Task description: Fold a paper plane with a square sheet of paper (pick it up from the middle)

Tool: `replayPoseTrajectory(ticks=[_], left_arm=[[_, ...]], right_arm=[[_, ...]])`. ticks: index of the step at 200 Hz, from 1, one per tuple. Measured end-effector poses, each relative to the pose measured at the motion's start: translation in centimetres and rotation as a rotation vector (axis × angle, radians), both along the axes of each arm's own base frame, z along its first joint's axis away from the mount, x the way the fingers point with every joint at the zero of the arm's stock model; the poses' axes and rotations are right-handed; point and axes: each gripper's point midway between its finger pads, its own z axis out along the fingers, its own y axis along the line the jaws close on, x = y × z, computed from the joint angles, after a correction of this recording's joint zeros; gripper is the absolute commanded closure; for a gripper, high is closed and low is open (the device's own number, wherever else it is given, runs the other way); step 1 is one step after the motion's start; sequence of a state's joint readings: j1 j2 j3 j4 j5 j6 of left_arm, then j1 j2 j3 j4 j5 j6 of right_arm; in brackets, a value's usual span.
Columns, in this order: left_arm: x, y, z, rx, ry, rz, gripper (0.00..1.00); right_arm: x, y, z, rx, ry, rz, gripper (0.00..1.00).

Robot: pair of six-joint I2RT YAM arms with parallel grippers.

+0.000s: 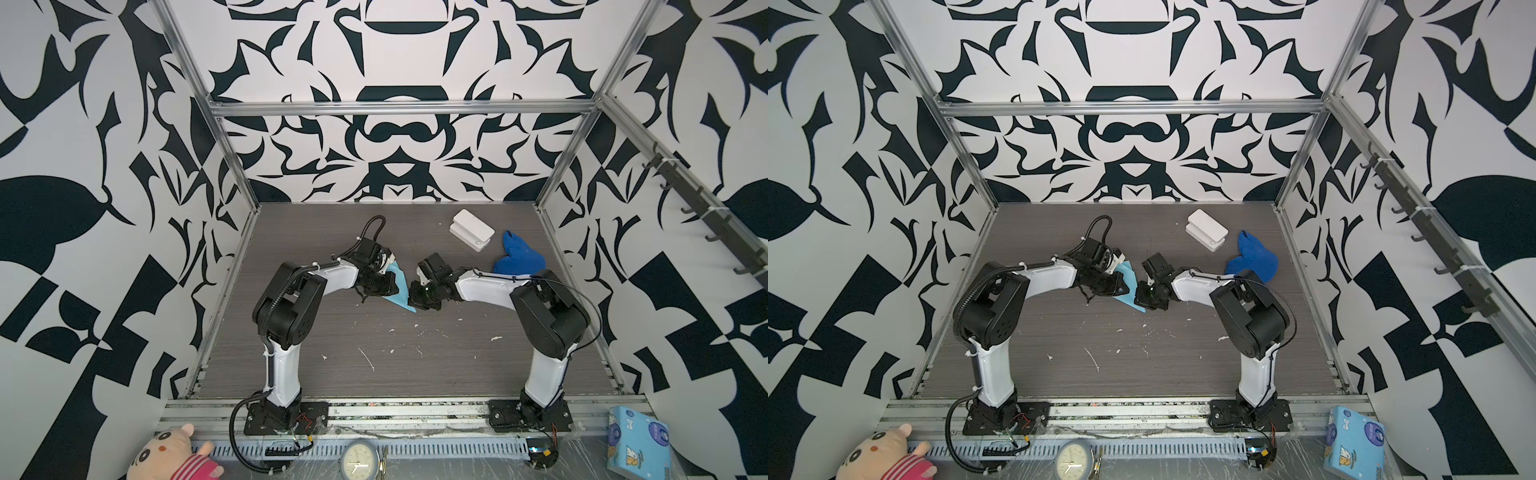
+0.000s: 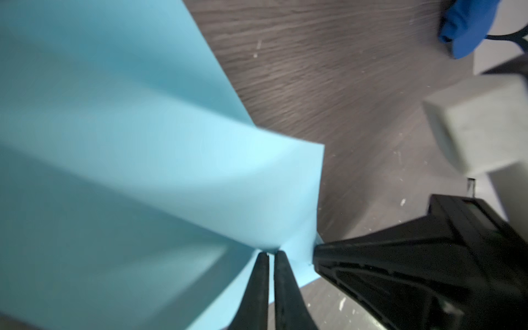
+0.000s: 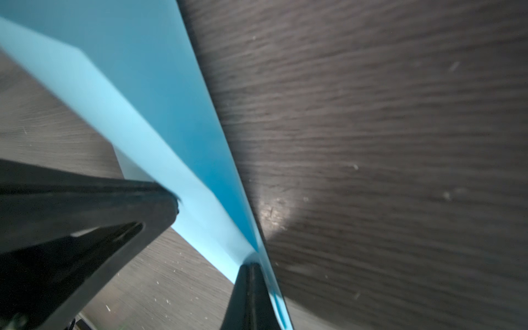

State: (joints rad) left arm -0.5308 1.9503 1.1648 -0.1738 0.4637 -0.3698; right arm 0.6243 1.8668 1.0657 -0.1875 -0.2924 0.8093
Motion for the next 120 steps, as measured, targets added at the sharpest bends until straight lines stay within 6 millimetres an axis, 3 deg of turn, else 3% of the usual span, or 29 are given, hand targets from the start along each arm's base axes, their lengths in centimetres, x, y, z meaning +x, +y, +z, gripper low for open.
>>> replayPoseTrajectory(ticks=[56, 120], left_arm=[[0.2, -0.2, 0.3, -0.013, -0.016, -0.005, 0.92], [0.0, 1.4, 0.5, 0.033, -0.051, 0.029, 0.85]], right_arm=[[0.0, 0.0, 0.0, -0.001, 0.001, 0.0, 1.0], [0.0, 0.0, 0.0, 0.0, 0.001, 0.001, 1.0]])
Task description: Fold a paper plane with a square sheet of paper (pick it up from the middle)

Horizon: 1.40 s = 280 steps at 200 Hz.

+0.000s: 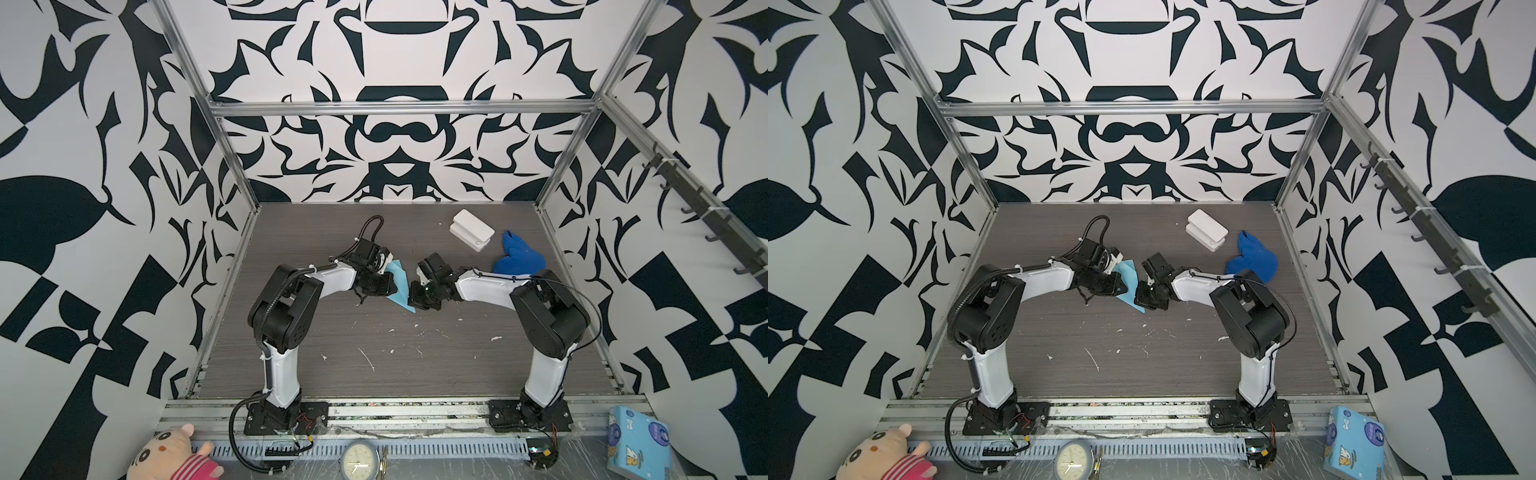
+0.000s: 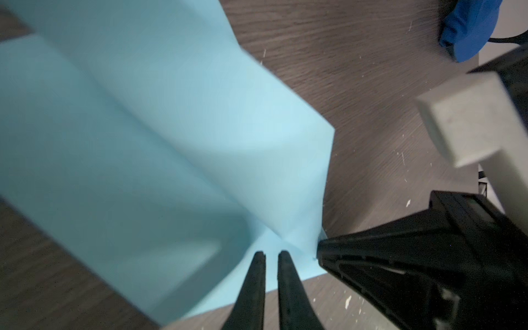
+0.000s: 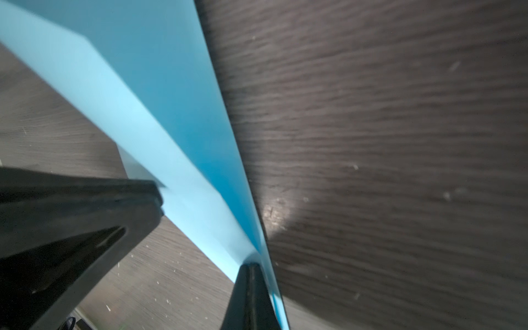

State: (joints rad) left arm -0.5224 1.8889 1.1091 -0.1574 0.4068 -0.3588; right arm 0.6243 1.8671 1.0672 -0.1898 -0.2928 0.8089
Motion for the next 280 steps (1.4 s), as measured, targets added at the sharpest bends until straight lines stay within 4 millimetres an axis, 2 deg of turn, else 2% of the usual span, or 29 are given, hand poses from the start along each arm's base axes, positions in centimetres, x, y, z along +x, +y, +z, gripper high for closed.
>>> replayPoseTrajectory(ticks=[20, 64, 89, 167, 280], left_arm=[[-0.1, 0.1, 1.1, -0.016, -0.025, -0.001, 0.85], [1.7, -1.0, 2.5, -0.044, -0.074, -0.01, 0.87], [2.8, -1.4, 1.8, -0.029, -0.08, -0.007, 0.87], [3.7, -1.0, -0.9, 0.03, -0.048, 0.016, 0.87], [4.3, -0.4, -1.5, 0.039, -0.052, 0.014, 0.85]], right_arm=[[0.0, 0.0, 0.0, 0.0, 0.0, 0.0, 1.0], [0.0, 0.0, 0.0, 0.0, 0.001, 0.0, 1.0], [0.0, 0.0, 0.0, 0.001, 0.001, 0.0, 1.0], [0.0, 0.0, 0.0, 0.001, 0.001, 0.001, 1.0], [0.0, 0.0, 0.0, 0.001, 0.002, 0.001, 1.0]])
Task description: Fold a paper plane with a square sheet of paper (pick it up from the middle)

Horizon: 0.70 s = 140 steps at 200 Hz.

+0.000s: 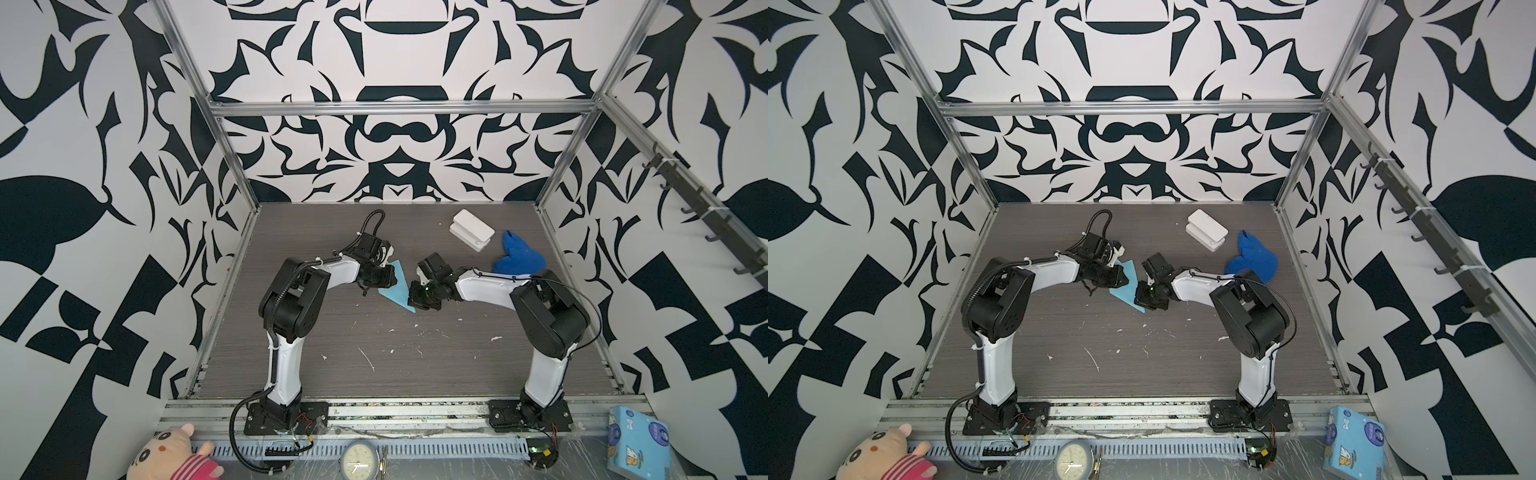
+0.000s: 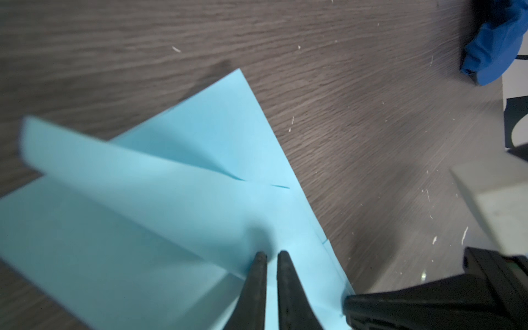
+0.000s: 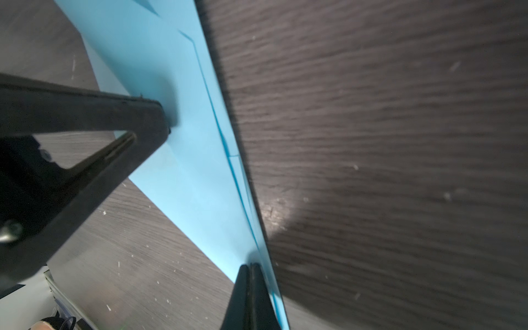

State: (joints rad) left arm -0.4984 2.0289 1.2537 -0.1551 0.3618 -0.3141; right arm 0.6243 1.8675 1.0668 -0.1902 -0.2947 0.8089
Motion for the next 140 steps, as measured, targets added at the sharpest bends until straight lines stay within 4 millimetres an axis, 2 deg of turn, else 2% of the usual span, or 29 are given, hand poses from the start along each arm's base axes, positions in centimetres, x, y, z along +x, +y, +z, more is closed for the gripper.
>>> replayPoseTrajectory(ticks=[67, 99, 140], left_arm=[[2.9, 1.9, 0.1, -0.041, -0.003, 0.031, 0.83], [3.4, 2.6, 0.1, -0.071, 0.01, 0.035, 0.82], [4.7, 4.9, 0.1, -0.089, 0.018, 0.082, 0.79]], right_arm=[[0.0, 0.0, 0.0, 0.0, -0.001, 0.001, 1.0], [0.0, 0.0, 0.0, 0.0, -0.001, 0.001, 1.0], [0.0, 0.0, 0.0, -0.001, -0.002, 0.003, 1.0]])
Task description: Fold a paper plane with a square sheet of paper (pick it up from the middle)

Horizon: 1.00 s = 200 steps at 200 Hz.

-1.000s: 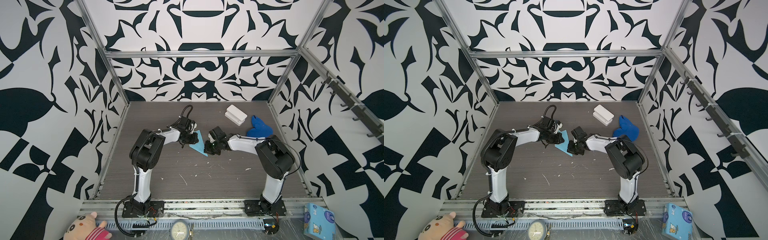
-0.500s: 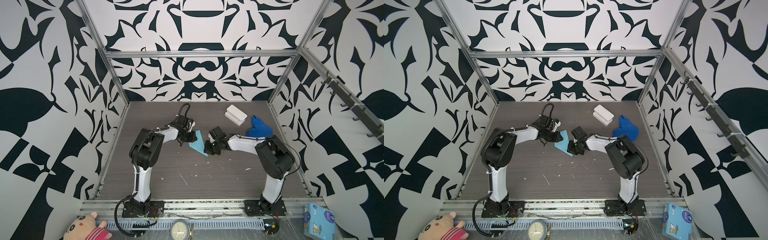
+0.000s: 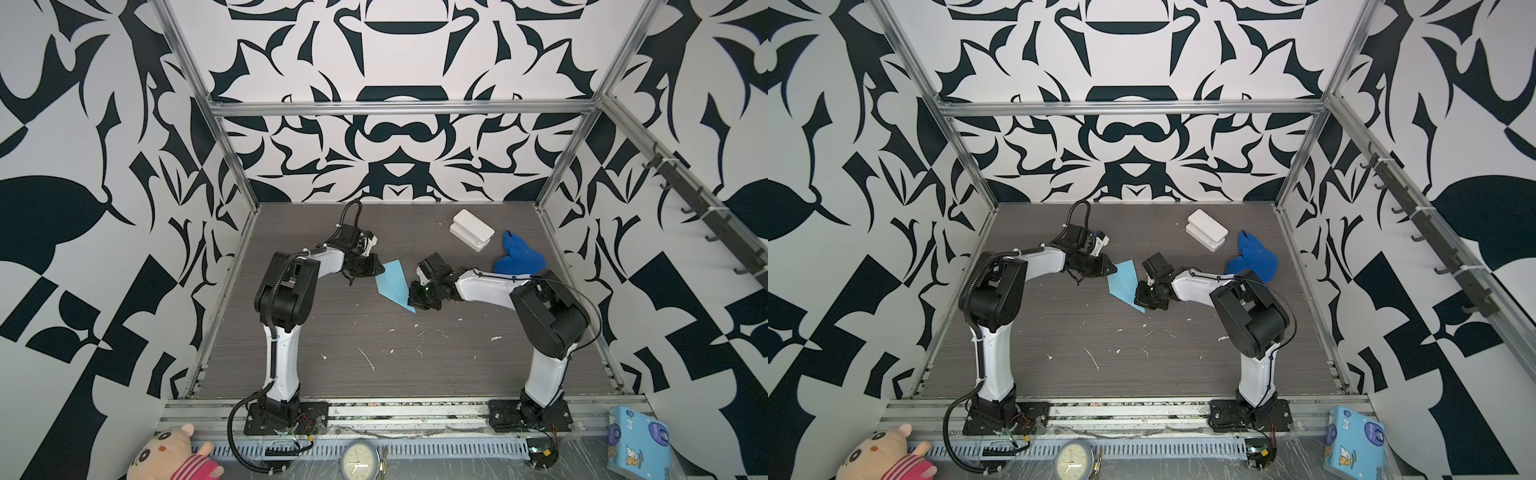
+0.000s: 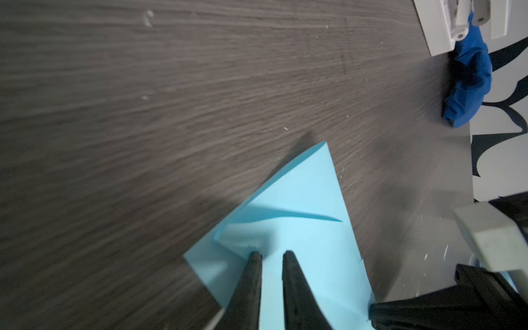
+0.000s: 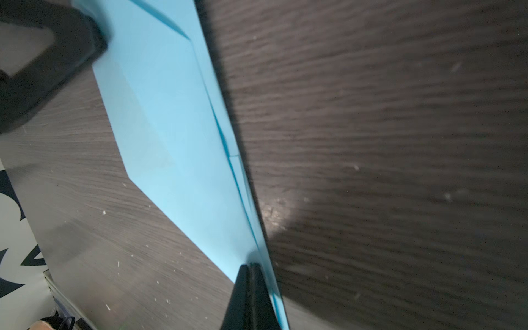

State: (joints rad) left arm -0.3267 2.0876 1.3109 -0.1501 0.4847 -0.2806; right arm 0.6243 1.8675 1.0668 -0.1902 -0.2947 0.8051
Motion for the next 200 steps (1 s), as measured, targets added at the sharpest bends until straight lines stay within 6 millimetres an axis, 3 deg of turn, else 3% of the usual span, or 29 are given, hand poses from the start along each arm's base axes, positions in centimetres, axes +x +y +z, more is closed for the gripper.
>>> replayPoseTrajectory(ticks=[52, 72, 94, 112, 147, 164, 200], left_arm=[[2.4, 3.6, 0.6, 0.002, 0.009, 0.135, 0.75], [1.2, 3.7, 1.8, -0.018, 0.011, 0.161, 0.74], [-2.0, 1.9, 3.8, -0.043, -0.004, 0.133, 0.75], [-4.8, -1.0, 5.0, -0.06, -0.025, 0.063, 0.78], [-9.1, -6.1, 4.4, -0.029, -0.017, -0.086, 0.86], [-9.6, -7.2, 3.3, -0.003, 0.001, -0.121, 0.87], [-9.4, -7.0, 0.8, 0.048, 0.057, -0.136, 0.87]], right_arm=[[0.0, 0.0, 0.0, 0.0, 0.0, 0.0, 1.0], [0.0, 0.0, 0.0, 0.0, 0.0, 0.0, 1.0], [0.0, 0.0, 0.0, 0.0, 0.0, 0.0, 1.0], [0.0, 0.0, 0.0, 0.0, 0.0, 0.0, 1.0], [0.0, 0.0, 0.0, 0.0, 0.0, 0.0, 1.0], [0.0, 0.0, 0.0, 0.0, 0.0, 0.0, 1.0], [0.0, 0.0, 0.0, 0.001, 0.0, 0.0, 1.0]])
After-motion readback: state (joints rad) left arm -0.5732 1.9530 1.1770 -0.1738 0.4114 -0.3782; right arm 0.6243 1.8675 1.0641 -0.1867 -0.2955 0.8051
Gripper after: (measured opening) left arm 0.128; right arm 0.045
